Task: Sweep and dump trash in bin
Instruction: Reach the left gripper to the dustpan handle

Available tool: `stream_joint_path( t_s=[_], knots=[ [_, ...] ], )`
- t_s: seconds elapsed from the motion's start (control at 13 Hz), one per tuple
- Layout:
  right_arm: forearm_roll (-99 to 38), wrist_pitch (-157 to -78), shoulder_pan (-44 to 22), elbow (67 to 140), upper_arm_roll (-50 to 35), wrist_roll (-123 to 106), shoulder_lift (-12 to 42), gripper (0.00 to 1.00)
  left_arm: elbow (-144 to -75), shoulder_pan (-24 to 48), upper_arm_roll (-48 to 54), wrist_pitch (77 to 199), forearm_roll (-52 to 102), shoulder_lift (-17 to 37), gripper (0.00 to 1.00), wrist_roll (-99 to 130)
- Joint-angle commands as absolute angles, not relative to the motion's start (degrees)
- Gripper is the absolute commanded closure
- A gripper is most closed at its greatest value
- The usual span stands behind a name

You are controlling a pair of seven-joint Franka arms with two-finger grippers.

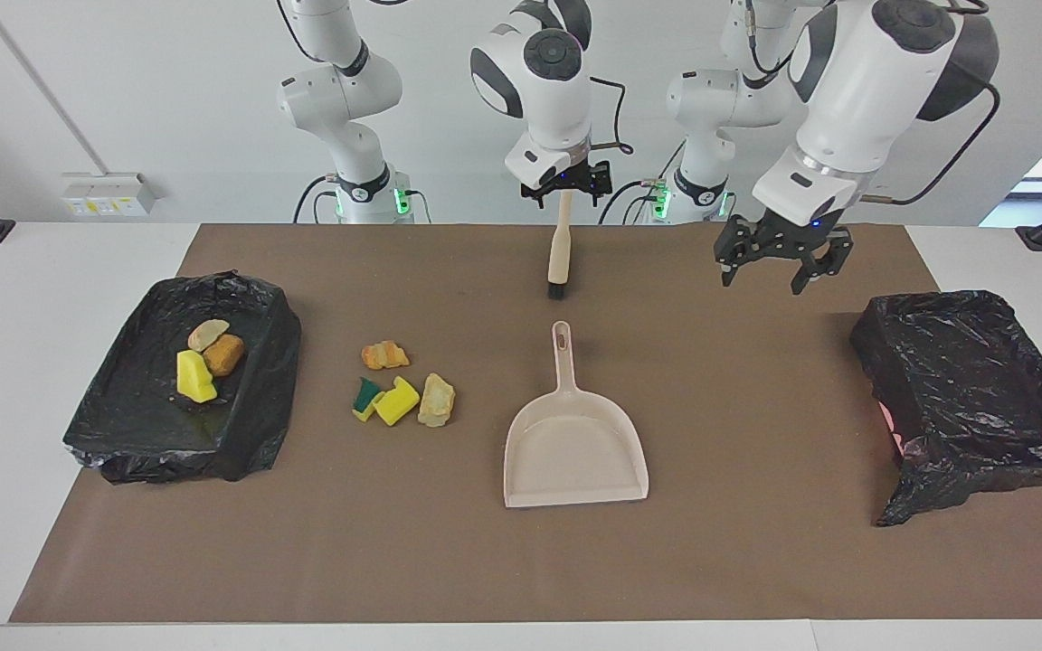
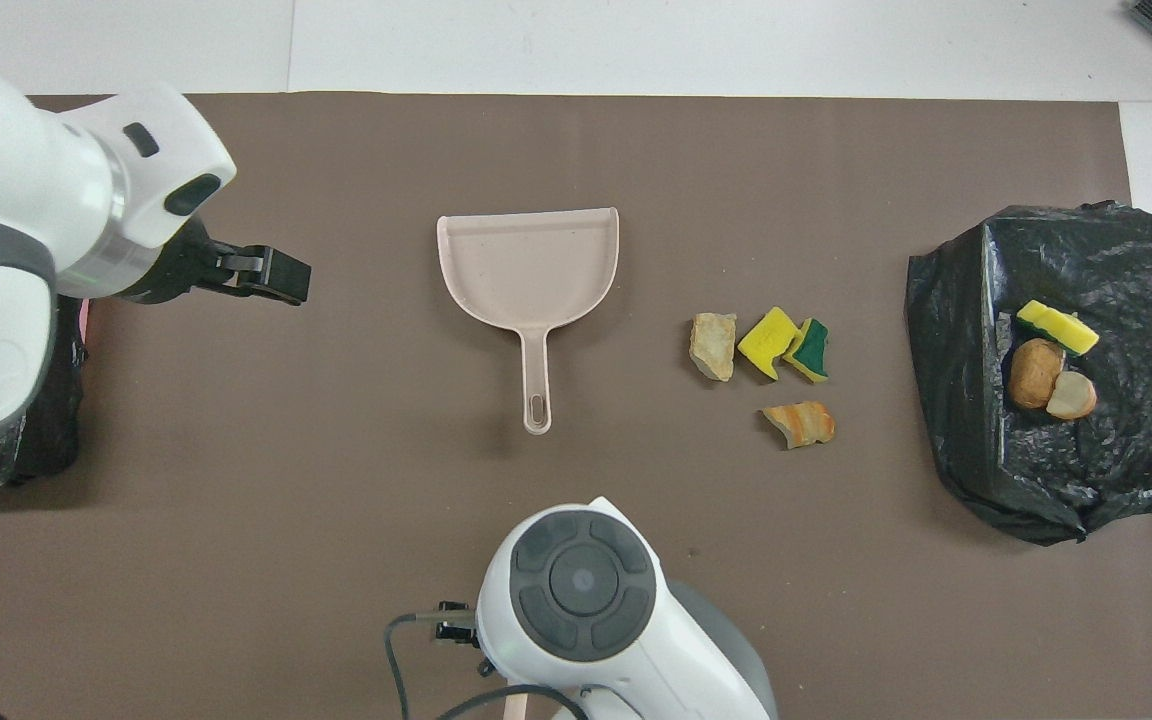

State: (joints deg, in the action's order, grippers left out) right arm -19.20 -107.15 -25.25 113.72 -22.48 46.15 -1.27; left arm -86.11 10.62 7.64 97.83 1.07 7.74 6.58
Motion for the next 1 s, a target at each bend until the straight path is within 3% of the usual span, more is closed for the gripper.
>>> stream_joint_path(
  t_s=[0.0, 0.46, 0.69, 0.92],
  knots=[
    [-21.7, -112.7, -27.9, 124.7, -22.1, 47.8, -7.6, 0.0, -86.5, 14.3, 6.9, 102.8, 0.8, 10.5, 0.0, 11.2],
    [-23.4, -127.3, -34.7, 133.9, -22.1, 53.1, -6.4, 0.0, -87.1, 24.0, 6.9, 109.8, -0.4, 17.5, 0.0, 21.7],
    [-23.4, -135.4, -38.8, 135.9, -22.1, 57.1, -2.5, 0.0, -92.9, 26.4, 6.9, 115.5, -0.9, 17.8, 0.0, 22.8],
    [-23.4, -135.0, -39.5, 136.1, -22.1, 57.7, -2.6, 0.0, -99.0, 27.6, 7.0, 123.2, -0.8, 17.8, 0.0, 24.3]
  ],
)
